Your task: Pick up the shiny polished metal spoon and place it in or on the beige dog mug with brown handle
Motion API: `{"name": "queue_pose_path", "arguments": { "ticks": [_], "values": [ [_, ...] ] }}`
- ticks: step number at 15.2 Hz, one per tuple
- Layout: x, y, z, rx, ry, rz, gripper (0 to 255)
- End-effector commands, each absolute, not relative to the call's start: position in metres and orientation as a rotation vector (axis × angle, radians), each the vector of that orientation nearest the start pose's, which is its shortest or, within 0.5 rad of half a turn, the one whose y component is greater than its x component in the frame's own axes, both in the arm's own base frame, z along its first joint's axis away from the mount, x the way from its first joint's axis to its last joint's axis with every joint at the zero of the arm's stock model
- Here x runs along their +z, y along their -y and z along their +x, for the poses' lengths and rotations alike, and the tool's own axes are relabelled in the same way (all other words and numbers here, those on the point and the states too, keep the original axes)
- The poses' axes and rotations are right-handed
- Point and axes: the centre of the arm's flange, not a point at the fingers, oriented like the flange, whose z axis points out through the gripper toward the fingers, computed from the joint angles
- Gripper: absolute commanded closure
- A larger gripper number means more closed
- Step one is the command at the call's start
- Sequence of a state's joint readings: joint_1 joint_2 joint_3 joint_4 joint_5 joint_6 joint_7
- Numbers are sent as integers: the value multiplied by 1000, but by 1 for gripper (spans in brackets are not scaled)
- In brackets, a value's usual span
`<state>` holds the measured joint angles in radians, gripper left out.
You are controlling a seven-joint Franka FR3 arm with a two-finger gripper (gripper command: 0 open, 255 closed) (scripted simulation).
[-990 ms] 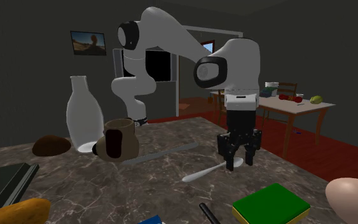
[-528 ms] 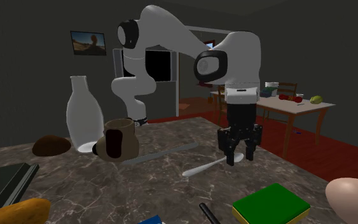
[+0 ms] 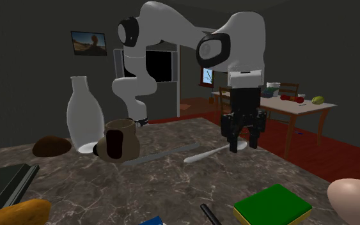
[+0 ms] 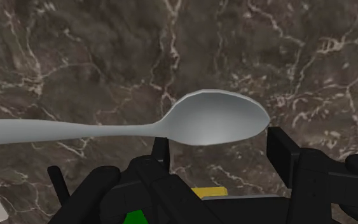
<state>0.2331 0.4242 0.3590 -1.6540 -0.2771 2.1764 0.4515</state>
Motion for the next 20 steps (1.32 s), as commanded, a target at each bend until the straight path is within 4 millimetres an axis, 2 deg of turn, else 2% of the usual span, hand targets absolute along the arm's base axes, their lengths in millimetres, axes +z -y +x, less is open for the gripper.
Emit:
{"name": "queue_pose_path", "arguments": {
  "ticks": [1,20],
  "values": [
    [401,-345,584,-251,386,-3125,255],
    [501,-345,584,-251,386,-3125,255]
  ]
}}
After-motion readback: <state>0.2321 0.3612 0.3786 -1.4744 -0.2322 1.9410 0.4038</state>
